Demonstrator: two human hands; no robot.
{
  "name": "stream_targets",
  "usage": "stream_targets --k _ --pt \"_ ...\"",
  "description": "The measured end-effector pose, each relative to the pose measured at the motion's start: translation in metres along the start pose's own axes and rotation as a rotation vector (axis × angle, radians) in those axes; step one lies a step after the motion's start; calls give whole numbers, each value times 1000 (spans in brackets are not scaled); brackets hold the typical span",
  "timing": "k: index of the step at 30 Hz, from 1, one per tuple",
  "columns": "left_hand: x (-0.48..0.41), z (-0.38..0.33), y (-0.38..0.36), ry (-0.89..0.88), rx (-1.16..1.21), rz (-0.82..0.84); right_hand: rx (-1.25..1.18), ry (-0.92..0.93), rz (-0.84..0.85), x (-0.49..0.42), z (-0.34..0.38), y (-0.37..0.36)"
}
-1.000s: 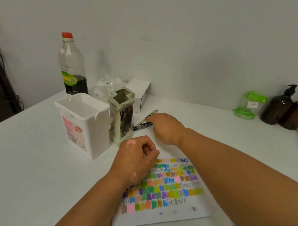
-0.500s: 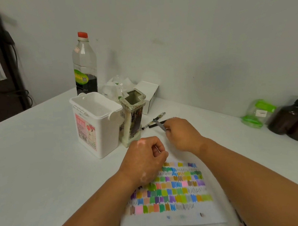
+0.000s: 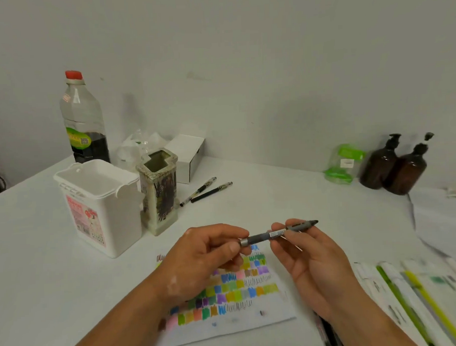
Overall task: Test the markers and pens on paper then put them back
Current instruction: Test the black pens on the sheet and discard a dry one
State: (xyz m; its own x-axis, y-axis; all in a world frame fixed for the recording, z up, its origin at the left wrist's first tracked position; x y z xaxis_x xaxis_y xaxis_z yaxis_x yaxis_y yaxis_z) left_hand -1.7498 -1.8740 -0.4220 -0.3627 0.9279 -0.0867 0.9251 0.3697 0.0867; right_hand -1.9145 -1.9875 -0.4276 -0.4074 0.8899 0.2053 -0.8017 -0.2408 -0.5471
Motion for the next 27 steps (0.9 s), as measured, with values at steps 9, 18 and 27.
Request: stream_targets --k 9,18,27 --pt "-5 14 10 65 209 -1 -23 11 79 18 -6 -6" --pt "-2 12 -5 92 533 49 -114 -85 182 26 -10 -16" --pt "-1 6 0 30 366 -40 178 -17 36 19 -12 -4"
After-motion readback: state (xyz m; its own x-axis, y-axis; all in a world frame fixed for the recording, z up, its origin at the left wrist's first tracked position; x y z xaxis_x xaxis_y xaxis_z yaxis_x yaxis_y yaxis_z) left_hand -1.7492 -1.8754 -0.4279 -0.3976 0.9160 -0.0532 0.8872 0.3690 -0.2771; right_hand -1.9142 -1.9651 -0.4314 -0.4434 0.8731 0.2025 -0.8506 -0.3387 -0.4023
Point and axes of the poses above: each hand's wrist, its own x-axis away from the middle knuckle, its own y-axis out of the back of the hand, z = x × y, the point moved 6 cm from there along -x, towards the middle knuckle, and after that the axes turned 8 degrees about -z, right-handed, at the moved point
